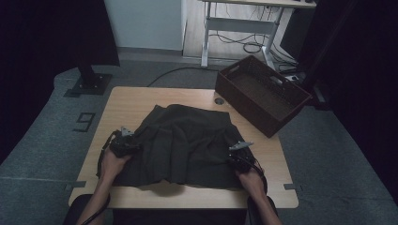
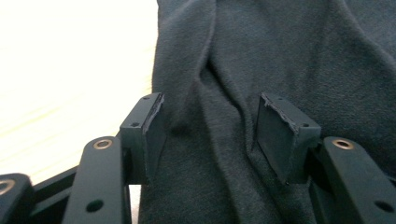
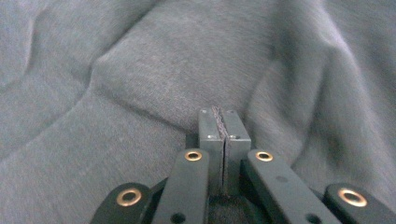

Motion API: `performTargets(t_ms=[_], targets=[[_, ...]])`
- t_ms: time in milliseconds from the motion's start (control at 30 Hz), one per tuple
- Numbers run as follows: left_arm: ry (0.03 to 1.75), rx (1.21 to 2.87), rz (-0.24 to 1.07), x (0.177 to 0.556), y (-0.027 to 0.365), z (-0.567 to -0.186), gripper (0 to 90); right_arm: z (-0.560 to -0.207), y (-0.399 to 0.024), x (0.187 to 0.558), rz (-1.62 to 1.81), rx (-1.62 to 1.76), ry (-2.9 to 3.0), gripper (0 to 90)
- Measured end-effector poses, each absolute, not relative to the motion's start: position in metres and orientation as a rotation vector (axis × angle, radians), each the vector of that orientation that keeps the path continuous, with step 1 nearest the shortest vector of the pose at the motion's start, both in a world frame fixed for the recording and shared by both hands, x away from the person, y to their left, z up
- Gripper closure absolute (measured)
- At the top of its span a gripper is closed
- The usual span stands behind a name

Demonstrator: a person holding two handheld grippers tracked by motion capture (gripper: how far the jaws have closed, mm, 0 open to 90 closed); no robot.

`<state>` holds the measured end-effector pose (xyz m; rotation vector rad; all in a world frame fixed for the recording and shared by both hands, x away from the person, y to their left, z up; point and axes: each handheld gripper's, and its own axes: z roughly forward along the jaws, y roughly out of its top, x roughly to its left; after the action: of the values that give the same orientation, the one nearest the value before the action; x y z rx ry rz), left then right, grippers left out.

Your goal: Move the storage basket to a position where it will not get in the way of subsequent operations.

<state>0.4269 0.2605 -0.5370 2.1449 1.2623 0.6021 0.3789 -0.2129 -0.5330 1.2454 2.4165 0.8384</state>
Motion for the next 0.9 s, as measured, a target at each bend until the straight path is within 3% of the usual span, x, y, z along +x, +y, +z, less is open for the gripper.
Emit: performTargets(t_ms=[367,533,700,900], targets=[[1.300,2.139,0.602,0.433,0.267,-0.536,41.6,-0.533,-0.274,0.393,0.831,1.425,2.307,89.6],[1.276,2.143,0.566,0.425,0.261,-0.536,45.9,-0.531,-0.266,0.388,0.847,1.428,2.353,81.1],[1.233,2.202,0.581,0.414,0.248,-0.533,48.4,-0.531,-0.246,0.380,0.846,1.352,2.407,81.2],[1.157,2.150,0.541,0.404,0.230,-0.506,40.0,-0.523,-0.232,0.378,0.888,1.317,2.429,68.5]])
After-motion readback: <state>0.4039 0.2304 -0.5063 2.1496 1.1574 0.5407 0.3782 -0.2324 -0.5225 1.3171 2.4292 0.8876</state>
